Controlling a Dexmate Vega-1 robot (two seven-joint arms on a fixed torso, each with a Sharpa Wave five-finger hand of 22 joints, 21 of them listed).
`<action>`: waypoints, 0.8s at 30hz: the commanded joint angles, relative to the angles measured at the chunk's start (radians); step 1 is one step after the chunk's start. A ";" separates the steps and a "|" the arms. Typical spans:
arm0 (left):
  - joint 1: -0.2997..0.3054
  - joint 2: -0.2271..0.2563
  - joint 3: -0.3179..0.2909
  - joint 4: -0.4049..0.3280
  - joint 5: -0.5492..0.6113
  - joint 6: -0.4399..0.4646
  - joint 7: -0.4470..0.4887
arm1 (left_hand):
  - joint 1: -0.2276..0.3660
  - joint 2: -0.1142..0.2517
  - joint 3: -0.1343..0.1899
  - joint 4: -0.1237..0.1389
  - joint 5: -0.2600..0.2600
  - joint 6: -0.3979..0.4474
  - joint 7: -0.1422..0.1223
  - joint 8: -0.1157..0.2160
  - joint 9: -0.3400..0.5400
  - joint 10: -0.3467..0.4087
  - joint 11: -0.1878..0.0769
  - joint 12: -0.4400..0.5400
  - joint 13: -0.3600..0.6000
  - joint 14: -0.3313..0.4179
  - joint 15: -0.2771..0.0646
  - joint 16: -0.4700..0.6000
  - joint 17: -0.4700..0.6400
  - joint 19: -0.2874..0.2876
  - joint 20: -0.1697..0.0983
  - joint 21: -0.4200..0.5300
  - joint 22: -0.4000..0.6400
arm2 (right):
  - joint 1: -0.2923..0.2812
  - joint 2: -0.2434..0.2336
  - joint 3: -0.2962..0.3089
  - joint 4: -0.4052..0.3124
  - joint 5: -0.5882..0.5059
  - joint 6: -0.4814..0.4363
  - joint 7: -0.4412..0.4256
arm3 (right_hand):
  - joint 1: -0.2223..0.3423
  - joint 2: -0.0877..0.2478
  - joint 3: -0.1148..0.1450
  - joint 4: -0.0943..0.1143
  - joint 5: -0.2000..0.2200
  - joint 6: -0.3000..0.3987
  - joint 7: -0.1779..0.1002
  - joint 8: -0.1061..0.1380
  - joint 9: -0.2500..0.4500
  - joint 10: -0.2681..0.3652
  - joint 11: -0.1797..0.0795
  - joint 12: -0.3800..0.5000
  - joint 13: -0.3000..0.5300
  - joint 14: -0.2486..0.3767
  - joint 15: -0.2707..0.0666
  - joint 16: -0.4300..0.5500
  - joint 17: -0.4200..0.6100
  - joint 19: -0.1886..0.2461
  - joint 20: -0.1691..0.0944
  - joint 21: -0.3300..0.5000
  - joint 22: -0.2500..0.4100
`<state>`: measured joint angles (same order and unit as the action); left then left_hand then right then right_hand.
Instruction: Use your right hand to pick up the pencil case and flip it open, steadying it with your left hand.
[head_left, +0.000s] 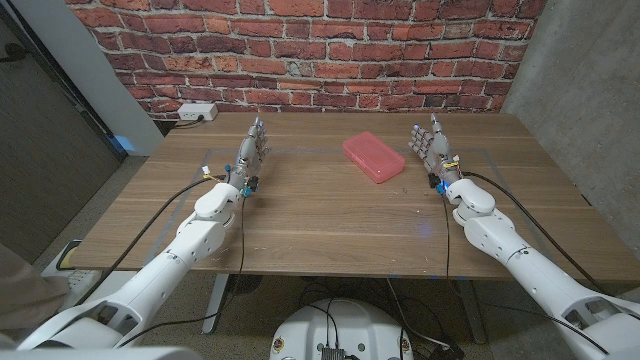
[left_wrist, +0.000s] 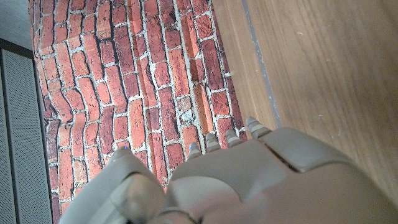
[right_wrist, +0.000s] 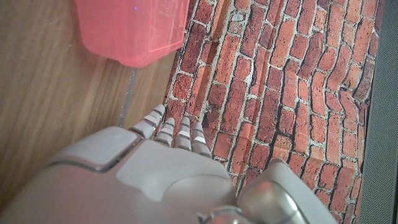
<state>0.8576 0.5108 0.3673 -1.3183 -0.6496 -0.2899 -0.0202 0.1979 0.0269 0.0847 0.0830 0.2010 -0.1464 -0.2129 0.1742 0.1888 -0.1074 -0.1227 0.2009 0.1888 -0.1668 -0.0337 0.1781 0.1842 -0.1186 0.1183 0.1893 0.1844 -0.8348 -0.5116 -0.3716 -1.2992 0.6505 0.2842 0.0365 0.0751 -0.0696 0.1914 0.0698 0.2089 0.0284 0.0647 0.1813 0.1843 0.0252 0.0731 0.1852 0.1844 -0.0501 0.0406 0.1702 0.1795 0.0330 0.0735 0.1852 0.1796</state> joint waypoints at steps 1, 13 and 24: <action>0.010 -0.003 -0.004 0.001 -0.008 -0.010 0.003 | 0.004 0.000 -0.003 0.006 0.005 0.000 -0.008 0.007 0.002 0.005 -0.007 0.007 0.002 -0.017 -0.017 0.007 0.003 -0.011 0.002 0.006 0.003 | 0.013 -0.014 -0.012 -0.012 -0.025 -0.017 -0.010 | 0.022 0.001 0.007 -0.010 0.004 -0.012 0.006 0.005 0.005 -0.009 0.010 0.006 0.004 -0.023 0.003 0.000 0.001 -0.011 0.008 0.003 0.004; 0.017 0.002 -0.010 -0.006 -0.008 -0.024 0.000 | 0.017 0.014 0.004 0.002 0.003 0.008 -0.007 0.016 0.002 0.015 -0.004 0.010 0.002 -0.018 -0.036 0.008 0.001 -0.002 0.016 0.011 0.001 | 0.014 -0.058 -0.033 -0.083 -0.128 -0.069 -0.104 | 0.107 -0.008 0.022 -0.067 0.003 -0.034 -0.006 0.013 0.006 -0.017 0.019 0.015 0.007 -0.037 0.021 0.008 0.001 0.006 0.003 0.011 0.001; 0.001 -0.066 0.002 0.003 -0.006 -0.039 0.054 | 0.023 0.003 -0.009 -0.004 -0.001 0.059 -0.006 0.034 0.002 0.053 -0.002 0.022 0.002 0.036 -0.072 0.017 -0.002 0.057 -0.071 0.028 -0.003 | 0.063 -0.113 -0.050 -0.066 -0.136 -0.093 0.006 | 0.209 -0.026 0.033 -0.137 -0.001 -0.138 -0.029 -0.001 0.009 -0.134 0.053 0.002 0.010 -0.108 0.057 0.003 0.003 -0.032 0.015 0.000 0.002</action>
<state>0.8711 0.4990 0.3587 -1.3186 -0.6613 -0.3157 -0.0136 0.2174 0.0360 0.0825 0.0808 0.2010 -0.1063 -0.2158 0.1987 0.1886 -0.0640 -0.1255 0.2157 0.1886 -0.1321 -0.0355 0.1935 0.1813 -0.0783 0.0778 0.2047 0.1813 -0.8077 -0.5702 -0.4054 -1.3643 0.5389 0.2197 -0.0280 0.2695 -0.0928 0.2196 -0.0609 0.2089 -0.0905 0.0325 0.1849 0.1886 -0.1036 0.1231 0.1843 0.1892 -0.1412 0.0939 0.1739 0.1793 0.0143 0.0840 0.1887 0.1794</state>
